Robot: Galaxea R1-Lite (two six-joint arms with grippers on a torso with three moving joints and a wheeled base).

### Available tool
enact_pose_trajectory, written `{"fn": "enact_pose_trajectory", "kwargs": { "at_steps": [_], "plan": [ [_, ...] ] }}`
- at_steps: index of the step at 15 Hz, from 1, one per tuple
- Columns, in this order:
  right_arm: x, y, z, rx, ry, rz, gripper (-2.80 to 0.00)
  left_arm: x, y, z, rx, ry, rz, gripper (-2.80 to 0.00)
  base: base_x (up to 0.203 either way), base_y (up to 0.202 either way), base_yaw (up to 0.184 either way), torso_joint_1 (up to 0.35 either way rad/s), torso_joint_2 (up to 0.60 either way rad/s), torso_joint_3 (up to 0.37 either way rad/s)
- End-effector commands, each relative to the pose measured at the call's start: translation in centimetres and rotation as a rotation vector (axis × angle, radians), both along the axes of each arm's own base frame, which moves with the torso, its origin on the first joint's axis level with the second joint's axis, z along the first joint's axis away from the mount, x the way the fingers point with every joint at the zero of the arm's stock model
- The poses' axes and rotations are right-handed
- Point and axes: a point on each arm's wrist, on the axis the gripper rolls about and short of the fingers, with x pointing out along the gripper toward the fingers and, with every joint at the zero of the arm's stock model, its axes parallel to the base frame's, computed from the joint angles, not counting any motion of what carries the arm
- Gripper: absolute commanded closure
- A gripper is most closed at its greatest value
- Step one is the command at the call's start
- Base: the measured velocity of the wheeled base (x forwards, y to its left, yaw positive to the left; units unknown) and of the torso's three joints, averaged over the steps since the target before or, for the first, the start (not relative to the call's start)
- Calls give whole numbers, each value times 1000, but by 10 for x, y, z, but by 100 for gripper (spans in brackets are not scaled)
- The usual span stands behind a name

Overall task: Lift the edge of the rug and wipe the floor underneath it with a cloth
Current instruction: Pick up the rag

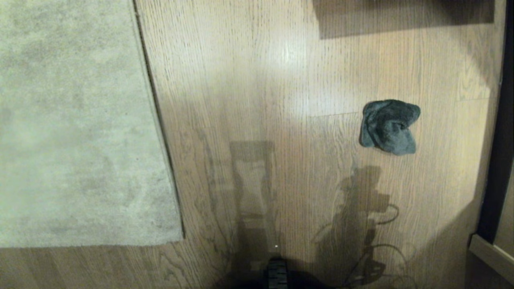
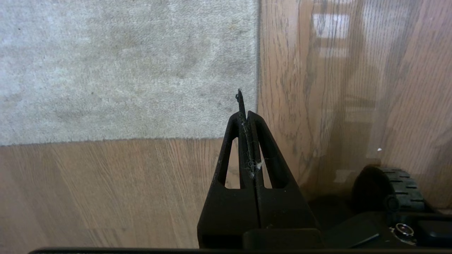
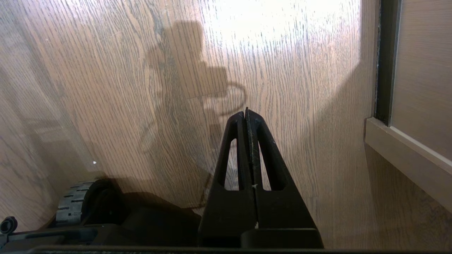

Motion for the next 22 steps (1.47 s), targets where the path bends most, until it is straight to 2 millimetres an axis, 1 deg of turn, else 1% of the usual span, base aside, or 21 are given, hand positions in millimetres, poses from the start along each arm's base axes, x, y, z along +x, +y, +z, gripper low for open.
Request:
{"fn": "enact_pose_trajectory", "kwargs": {
  "at_steps": [1,13,19,22],
  "plan": [
    [0,0,0,0,-1,0,0,0,0,0,-2,0,1,0,0,0,0,0,0,0],
    [0,0,0,-4,-1,-2,0,0,0,0,-2,0,1,0,0,0,0,0,0,0],
    [0,1,0,-71,1,34,0,0,0,0,-2,1,1,0,0,0,0,0,0,0],
    [3,1,0,-133,44,55,0,0,0,0,-2,0,1,0,0,0,0,0,0,0]
  ]
}}
